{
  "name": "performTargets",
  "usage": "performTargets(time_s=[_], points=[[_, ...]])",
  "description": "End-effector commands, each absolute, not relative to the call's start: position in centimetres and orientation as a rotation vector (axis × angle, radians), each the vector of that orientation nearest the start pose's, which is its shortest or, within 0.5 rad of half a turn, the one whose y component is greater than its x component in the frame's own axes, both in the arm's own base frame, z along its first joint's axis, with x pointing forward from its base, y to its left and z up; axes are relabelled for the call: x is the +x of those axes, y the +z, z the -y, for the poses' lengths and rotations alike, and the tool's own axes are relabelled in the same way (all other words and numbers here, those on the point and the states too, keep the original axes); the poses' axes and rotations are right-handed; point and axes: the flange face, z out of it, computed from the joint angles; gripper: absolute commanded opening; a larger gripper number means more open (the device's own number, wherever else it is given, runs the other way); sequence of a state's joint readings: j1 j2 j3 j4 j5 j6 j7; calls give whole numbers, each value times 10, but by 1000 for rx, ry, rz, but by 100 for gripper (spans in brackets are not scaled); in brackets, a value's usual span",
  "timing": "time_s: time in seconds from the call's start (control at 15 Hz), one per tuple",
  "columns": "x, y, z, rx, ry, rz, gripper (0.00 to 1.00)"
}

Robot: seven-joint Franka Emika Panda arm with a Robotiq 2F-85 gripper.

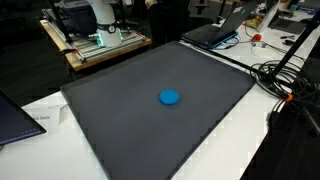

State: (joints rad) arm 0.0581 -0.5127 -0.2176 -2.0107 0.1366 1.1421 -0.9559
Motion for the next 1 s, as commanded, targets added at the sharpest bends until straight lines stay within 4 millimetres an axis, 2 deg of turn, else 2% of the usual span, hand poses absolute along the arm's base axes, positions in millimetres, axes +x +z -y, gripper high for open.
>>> performTargets(time_s=[0.0,0.27,0.33,0.4,0.53,0.6,0.8,0.93], points=[[338,631,62,-2473,281,1158,22],[333,633,59,-2508,266,1124,22],[329,635,56,-2541,252,1078,22],[334,636,58,-2564,243,1019,22],[358,638,67,-2598,212,903,22],[378,636,70,-2646,176,817,22],[425,627,67,-2750,93,606,22],[464,614,63,-2797,41,454,22]])
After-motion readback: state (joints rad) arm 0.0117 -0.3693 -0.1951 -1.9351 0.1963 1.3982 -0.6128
